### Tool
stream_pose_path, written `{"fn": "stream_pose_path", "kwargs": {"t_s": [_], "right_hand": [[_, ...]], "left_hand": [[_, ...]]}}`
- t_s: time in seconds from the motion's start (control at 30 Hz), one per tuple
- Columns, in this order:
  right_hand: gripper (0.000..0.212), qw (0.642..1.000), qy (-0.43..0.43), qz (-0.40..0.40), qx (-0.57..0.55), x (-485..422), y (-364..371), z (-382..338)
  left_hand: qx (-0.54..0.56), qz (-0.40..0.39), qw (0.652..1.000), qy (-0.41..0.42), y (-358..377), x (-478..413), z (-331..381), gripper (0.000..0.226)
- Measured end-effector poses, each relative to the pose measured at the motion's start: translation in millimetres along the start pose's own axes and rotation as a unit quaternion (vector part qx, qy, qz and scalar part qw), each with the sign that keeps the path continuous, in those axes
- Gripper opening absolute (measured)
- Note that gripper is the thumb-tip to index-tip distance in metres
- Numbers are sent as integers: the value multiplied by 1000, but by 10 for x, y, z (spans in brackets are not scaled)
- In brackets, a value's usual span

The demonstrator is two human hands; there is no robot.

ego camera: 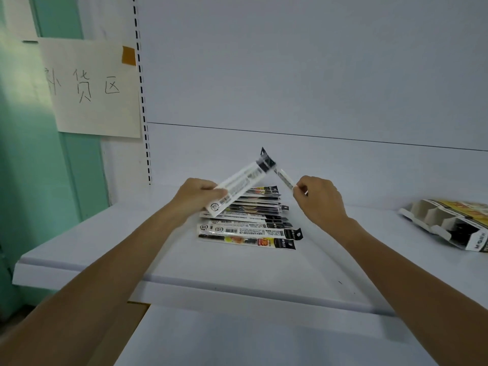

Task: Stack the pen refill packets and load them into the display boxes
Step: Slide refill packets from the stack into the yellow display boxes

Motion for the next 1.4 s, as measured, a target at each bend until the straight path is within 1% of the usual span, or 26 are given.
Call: {"fn": "stream_pose_path", "kwargs": {"t_s": [0.07,0.13,0.2,0.3,0.37,0.43,0.47,0.53,0.57,0.63,0.7,0.73,0.8,0.87,0.93,0.97,1.0,1.03,1.07,1.1,1.13,1.17,1.2,1.23,1.27,1.4], "right_hand": [[20,998,30,4,-59,-40,14,-75],[17,992,51,-12,-116,-57,85,-199],[16,986,47,-42,-156,-44,184,-369],[21,972,50,-88,-211,23,349,-551],[30,959,78,-114,-248,68,435,-578],[37,938,113,-143,-295,106,493,-586],[38,925,130,-158,-319,121,511,-593],[38,901,159,-193,-354,143,551,-609],[35,888,171,-210,-371,161,562,-619],[30,872,180,-238,-388,197,586,-616],[20,881,161,-246,-370,220,592,-593],[15,893,146,-241,-352,215,595,-565],[19,911,123,-228,-320,205,603,-493],[21,918,119,-209,-314,192,590,-434],[15,935,94,-170,-298,161,518,-374],[14,948,64,-146,-275,142,459,-345],[14,963,20,-125,-239,127,394,-323],[16,973,-31,-111,-198,125,336,-303],[19,978,-78,-102,-162,133,290,-283],[21,979,-111,-98,-138,151,248,-254],[23,978,-131,-96,-127,170,201,-223],[23,977,-144,-96,-123,190,158,-187],[22,976,-157,-94,-120,211,107,-149],[20,974,-169,-95,-117,226,61,-98],[19,972,-182,-97,-116,244,8,-40],[16,969,-203,-89,-112,278,-266,320]], "left_hand": [[107,-9,991,-78,46,24,-27,15],[135,-18,984,-114,183,73,-19,17],[149,-17,981,-122,366,128,20,19],[138,26,985,-97,522,137,60,23],[92,46,993,-54,532,144,103,20],[4,35,999,23,539,194,181,25],[-71,24,994,75,547,231,240,26],[-225,21,960,167,539,279,322,28],[-265,12,946,186,524,274,323,30],[-283,-38,939,190,512,266,298,38],[-309,-88,928,190,518,288,262,47],[-322,-101,921,194,525,302,246,47],[-337,-97,910,222,532,311,271,48],[-376,-63,890,251,549,267,298,48],[-401,-18,877,265,524,239,320,52],[-397,26,867,299,492,245,374,52],[-378,84,850,358,448,289,478,47],[-354,138,821,425,418,370,591,35],[-338,159,797,474,434,430,673,26],[-351,135,795,475,500,397,699,39],[-370,74,809,451,603,305,666,57],[-398,6,819,412,729,210,594,67],[-428,-43,817,385,848,153,542,70],[-445,-69,808,379,957,132,523,68],[-453,-75,800,386,1050,123,531,62],[-436,-53,786,434,1431,199,710,32]]}}
Point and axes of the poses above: each hand's wrist, its own x-axis away from the middle knuckle, its own y-axis out of the palm, z = x × y, the point moved 7 cm from there along -x, towards the middle knuckle, and after that the axes turned 9 degrees about z, right-handed, at the moved point
